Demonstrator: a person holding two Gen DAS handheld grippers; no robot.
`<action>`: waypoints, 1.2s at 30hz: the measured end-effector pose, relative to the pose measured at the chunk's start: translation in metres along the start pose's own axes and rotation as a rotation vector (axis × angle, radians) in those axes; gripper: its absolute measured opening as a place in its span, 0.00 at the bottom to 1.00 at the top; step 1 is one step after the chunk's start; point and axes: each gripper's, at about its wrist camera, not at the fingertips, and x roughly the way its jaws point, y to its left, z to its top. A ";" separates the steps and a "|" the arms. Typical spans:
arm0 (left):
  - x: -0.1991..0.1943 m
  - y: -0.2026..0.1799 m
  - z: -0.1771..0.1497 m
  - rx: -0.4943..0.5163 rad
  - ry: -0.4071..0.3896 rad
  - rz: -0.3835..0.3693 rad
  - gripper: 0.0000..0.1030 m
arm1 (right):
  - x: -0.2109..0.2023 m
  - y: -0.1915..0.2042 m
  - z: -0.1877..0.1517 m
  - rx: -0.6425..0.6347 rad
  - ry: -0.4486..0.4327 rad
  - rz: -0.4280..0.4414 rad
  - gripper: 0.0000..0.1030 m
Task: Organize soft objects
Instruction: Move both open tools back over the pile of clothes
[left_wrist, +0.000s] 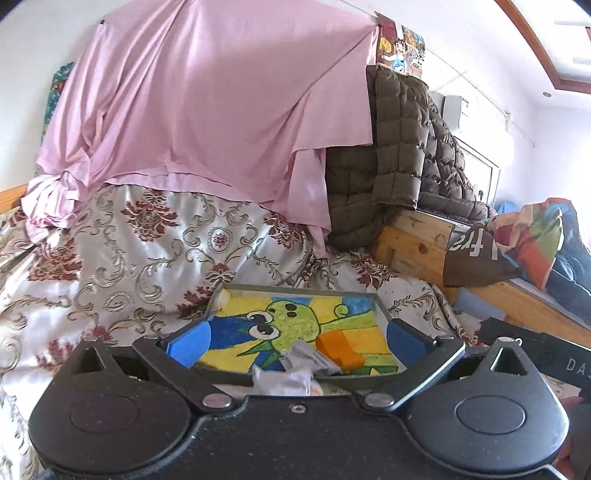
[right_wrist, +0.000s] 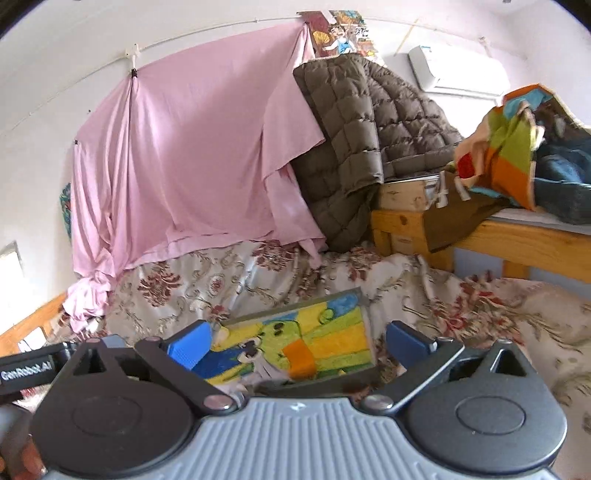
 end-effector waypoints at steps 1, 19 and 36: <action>-0.007 0.001 -0.004 0.000 -0.001 0.002 0.99 | -0.005 0.002 -0.004 -0.011 0.002 -0.010 1.00; -0.073 0.037 -0.065 0.027 0.089 0.025 0.99 | -0.059 0.023 -0.048 -0.049 0.111 -0.038 1.00; -0.087 0.053 -0.103 0.025 0.217 0.082 0.99 | -0.057 0.038 -0.072 -0.109 0.306 -0.063 1.00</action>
